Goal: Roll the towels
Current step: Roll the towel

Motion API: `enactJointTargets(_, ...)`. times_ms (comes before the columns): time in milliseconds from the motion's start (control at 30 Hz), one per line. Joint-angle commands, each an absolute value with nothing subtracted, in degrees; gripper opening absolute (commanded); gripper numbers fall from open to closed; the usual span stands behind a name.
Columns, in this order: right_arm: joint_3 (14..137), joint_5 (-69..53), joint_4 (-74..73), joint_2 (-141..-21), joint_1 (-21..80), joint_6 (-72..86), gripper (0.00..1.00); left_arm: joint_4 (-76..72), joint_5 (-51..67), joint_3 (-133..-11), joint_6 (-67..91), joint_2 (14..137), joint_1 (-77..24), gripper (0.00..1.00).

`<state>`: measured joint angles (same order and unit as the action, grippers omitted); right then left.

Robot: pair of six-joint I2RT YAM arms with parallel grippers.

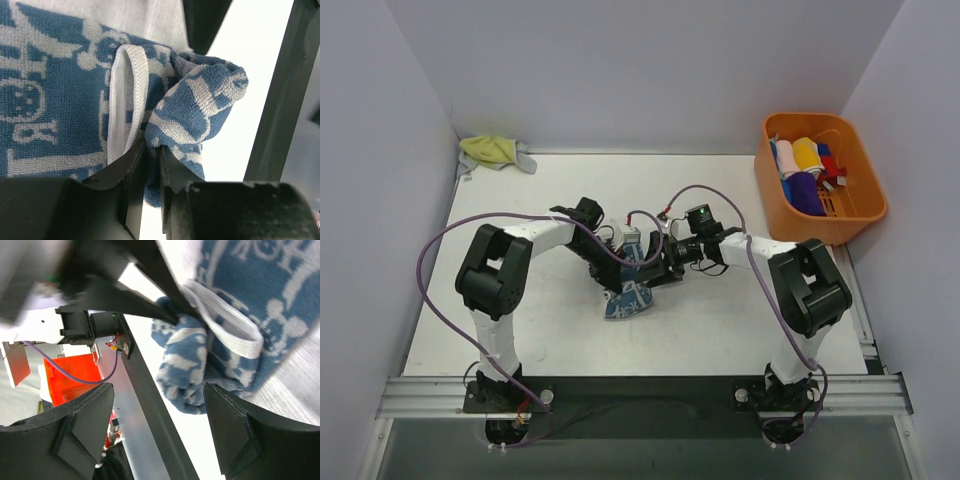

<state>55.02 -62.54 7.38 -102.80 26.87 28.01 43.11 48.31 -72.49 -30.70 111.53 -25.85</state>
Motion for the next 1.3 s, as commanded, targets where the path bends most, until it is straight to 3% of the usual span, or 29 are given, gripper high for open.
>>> enactJointTargets(0, 54.1, -64.6, 12.0, -99.3, 27.1, 29.4, 0.73, 43.5, 50.1, -75.1, -31.9, 112.4, -25.0, 0.26)
enactJointTargets(267, 54.8, -59.5, 10.7, -103.5, 29.0, 26.8, 0.71, 43.7, 51.6, -76.4, -31.6, 113.0, -24.4, 0.29)
enactJointTargets(400, 54.6, -58.5, 13.4, -104.7, 29.6, 27.9, 0.62, 43.7, 51.6, -76.8, -31.5, 113.6, -24.4, 0.29)
enactJointTargets(500, 55.5, -56.8, 11.8, -106.1, 30.7, 26.6, 0.47, 43.8, 51.9, -77.2, -31.5, 114.1, -24.3, 0.29)
enactJointTargets(533, 55.6, -55.9, 11.3, -106.5, 30.9, 26.1, 0.37, 43.8, 51.9, -77.2, -31.5, 114.2, -24.2, 0.29)
enactJointTargets(600, 56.0, -54.6, 10.0, -108.2, 31.2, 25.1, 0.25, 43.9, 51.9, -77.2, -31.5, 114.3, -23.9, 0.29)
enactJointTargets(633, 56.5, -54.1, 9.4, -108.8, 31.2, 24.8, 0.11, 43.9, 52.0, -77.2, -31.5, 114.3, -23.6, 0.29)
enactJointTargets(700, 57.1, -52.6, 7.5, -109.8, 31.2, 23.9, 0.00, 43.8, 52.2, -76.6, -31.6, 113.3, -22.9, 0.35)
enactJointTargets(800, 57.1, -51.8, 6.8, -109.7, 31.2, 23.9, 0.00, 43.9, 51.9, -75.5, -32.2, 111.8, -22.2, 0.46)
enactJointTargets(1000, 59.1, -51.2, 4.5, -110.7, 31.4, 23.9, 0.00, 45.4, 50.3, -73.0, -34.7, 109.4, -21.8, 0.49)
enactJointTargets(1133, 60.6, -50.6, 2.0, -111.0, 32.2, 22.7, 0.00, 45.6, 48.8, -70.8, -36.2, 109.9, -21.4, 0.41)
enactJointTargets(1233, 61.3, -48.8, 0.2, -112.1, 32.5, 22.1, 0.00, 44.5, 47.3, -69.8, -36.7, 110.8, -21.2, 0.22)
enactJointTargets(1267, 61.6, -48.3, -0.2, -112.7, 32.6, 21.8, 0.00, 43.5, 45.6, -69.4, -36.5, 111.0, -21.1, 0.20)
